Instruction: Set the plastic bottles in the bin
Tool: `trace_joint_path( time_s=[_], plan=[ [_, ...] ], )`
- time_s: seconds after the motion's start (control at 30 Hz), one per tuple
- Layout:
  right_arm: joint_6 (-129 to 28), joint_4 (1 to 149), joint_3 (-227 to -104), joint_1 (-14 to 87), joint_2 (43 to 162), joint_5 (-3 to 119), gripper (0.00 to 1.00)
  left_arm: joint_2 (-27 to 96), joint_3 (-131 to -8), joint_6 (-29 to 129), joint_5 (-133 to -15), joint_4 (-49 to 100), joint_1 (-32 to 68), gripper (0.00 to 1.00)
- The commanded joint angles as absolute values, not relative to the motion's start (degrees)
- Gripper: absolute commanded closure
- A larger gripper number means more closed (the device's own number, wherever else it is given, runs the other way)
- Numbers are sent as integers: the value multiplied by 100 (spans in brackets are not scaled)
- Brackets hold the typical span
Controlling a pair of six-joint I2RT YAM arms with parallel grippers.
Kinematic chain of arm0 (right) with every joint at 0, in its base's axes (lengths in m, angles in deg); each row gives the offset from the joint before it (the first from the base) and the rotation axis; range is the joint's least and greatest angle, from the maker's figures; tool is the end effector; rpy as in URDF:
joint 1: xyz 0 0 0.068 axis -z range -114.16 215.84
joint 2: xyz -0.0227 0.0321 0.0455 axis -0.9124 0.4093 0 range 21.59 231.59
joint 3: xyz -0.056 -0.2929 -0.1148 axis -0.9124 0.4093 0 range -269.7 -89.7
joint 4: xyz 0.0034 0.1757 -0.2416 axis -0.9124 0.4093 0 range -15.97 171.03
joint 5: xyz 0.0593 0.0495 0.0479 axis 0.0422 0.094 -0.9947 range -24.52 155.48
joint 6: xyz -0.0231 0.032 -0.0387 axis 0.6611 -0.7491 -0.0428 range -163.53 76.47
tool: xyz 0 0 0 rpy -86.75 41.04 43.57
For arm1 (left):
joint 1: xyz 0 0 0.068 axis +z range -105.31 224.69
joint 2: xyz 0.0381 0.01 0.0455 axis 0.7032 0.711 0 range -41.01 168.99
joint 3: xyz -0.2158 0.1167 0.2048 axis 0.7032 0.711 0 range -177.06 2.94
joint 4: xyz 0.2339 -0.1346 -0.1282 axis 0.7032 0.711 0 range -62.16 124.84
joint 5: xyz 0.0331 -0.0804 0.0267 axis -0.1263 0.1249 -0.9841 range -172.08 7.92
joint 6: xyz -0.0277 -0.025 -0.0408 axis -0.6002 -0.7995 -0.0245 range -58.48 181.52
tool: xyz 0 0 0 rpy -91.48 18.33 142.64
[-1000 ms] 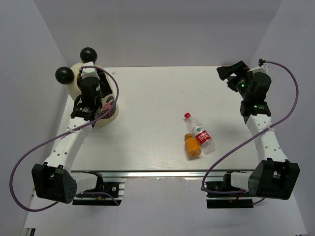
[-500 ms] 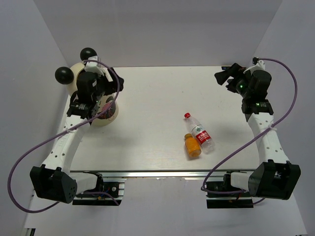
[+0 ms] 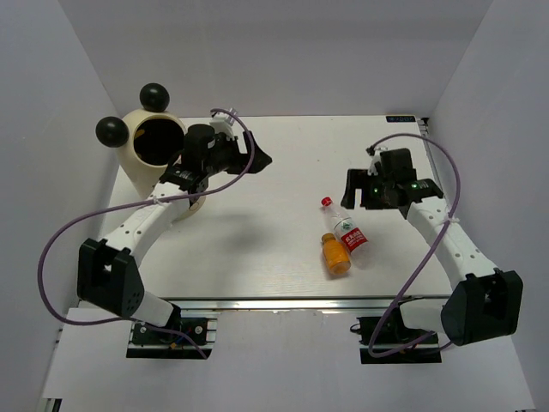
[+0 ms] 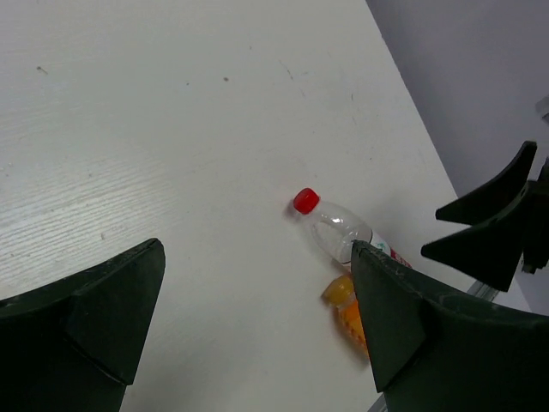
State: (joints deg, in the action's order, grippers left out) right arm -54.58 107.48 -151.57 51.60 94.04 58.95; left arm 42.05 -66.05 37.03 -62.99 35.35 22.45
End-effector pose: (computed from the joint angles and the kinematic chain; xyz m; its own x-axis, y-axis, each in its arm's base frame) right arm 0.2864 0.0771 0.3403 -0.7232 0.0129 -0.6905 -0.1885 0.9582 0.2154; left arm 0.3423 -0.1532 0.3720 -0.5749 -0.1883 -0.7963 0.4404 0.7489 -0.4951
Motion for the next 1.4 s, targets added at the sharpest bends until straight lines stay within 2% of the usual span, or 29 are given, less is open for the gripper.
trace_joint_path(
  time_s=[0.0, 0.23, 0.53, 0.77, 0.83, 0.97, 1.07, 1.2, 1.37],
  plan=[
    [-5153, 11305, -14798, 5064, 9374, 6039, 11, 4335, -6957, 3683, -5985, 3417, 2254, 2],
    [-5030, 11007, -14639, 4624, 10104, 6231, 11, 4600, -7045, 3683, -6020, 3487, 2245, 2],
    [-4960, 10436, -14587, 4624, 11000, 6934, 11, 4802, -6896, 3525, -5897, 3540, 2245, 2],
    [-4916, 9697, -14499, 4615, 11458, 6943, 20, 4916, -6843, 3358, -5783, 3487, 2201, 2],
    [-4863, 9644, -14498, 4624, 11449, 7013, 24, 4986, -6887, 3331, -5721, 3522, 2192, 2],
    [-4722, 9530, -14525, 4615, 11248, 7101, 39, 5153, -7062, 3244, -5616, 3523, 2105, 2],
    [-4564, 9232, -14455, 4615, 10818, 6944, 45, 5364, -7263, 3164, -5361, 3417, 2017, 2],
    [-3881, 8783, -14515, 4624, 10132, 6637, 48, 5707, -7870, 3234, -5098, 3593, 1850, 2],
    [-3474, 8703, -14849, 4624, 9735, 5355, 49, 6067, -8573, 3261, -4947, 3637, 1507, 2]
  ],
)
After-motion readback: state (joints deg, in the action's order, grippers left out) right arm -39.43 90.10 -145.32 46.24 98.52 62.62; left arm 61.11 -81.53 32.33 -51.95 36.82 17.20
